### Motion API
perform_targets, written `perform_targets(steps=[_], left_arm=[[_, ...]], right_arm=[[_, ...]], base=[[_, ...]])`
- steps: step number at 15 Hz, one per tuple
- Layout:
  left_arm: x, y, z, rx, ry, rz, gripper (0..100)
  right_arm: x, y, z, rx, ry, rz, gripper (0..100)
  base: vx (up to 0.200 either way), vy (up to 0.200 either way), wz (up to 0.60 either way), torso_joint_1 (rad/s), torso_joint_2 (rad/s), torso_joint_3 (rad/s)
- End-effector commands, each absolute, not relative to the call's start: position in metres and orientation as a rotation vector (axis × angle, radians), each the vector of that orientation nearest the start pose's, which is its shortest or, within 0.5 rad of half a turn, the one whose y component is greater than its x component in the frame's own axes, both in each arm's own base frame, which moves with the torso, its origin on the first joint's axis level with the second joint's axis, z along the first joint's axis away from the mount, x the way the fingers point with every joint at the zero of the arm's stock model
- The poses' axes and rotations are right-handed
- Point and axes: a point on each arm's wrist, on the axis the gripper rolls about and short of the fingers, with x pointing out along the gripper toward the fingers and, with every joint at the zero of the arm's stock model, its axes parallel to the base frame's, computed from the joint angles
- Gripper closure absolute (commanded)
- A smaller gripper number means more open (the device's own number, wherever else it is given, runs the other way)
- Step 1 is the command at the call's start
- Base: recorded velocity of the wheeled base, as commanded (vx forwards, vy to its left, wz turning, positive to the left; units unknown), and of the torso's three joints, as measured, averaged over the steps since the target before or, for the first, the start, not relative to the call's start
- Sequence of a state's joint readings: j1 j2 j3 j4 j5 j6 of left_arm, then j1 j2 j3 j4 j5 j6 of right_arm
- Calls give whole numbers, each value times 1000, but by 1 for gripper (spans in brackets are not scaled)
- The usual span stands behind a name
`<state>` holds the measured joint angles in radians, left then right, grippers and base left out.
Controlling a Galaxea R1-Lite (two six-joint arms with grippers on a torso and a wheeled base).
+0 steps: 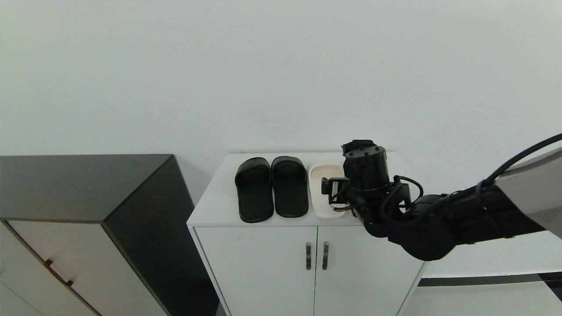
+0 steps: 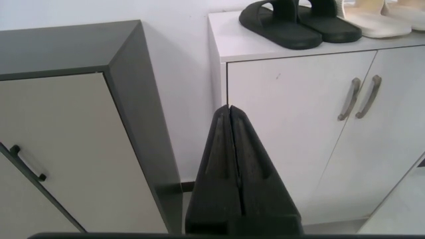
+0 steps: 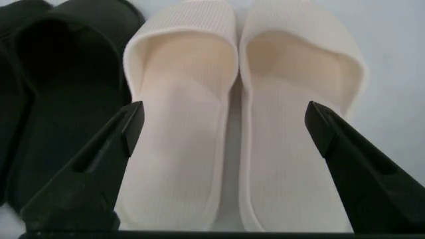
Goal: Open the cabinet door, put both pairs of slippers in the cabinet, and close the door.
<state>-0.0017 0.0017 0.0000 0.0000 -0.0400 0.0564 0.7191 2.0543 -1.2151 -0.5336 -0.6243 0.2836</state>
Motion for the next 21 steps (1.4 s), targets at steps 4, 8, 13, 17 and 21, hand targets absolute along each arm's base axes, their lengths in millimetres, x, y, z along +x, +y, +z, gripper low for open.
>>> perform_targets(steps=[4,8,13,17,21], left_arm=[[-23,-1,76,57,2,-41,100],[-23,-1,76,57,2,-41,100],[-23,-1,76,55,2,-41,100],[-23,-1,76,55,2,-41,100],[-23,-1,76,55,2,-41,100]], right_arm=[[368,260,125,56,251,-14,0],[384,260,123,51,232,-22,0],[400,261,125,30,206,1,100],[401,264,128,39,192,0,100],[394,262,146,42,163,7,100]], base=[[0,0,0,0,0,0],[0,0,0,0,0,0],[0,0,0,0,0,0],[0,0,0,0,0,0],[0,0,0,0,0,0]])
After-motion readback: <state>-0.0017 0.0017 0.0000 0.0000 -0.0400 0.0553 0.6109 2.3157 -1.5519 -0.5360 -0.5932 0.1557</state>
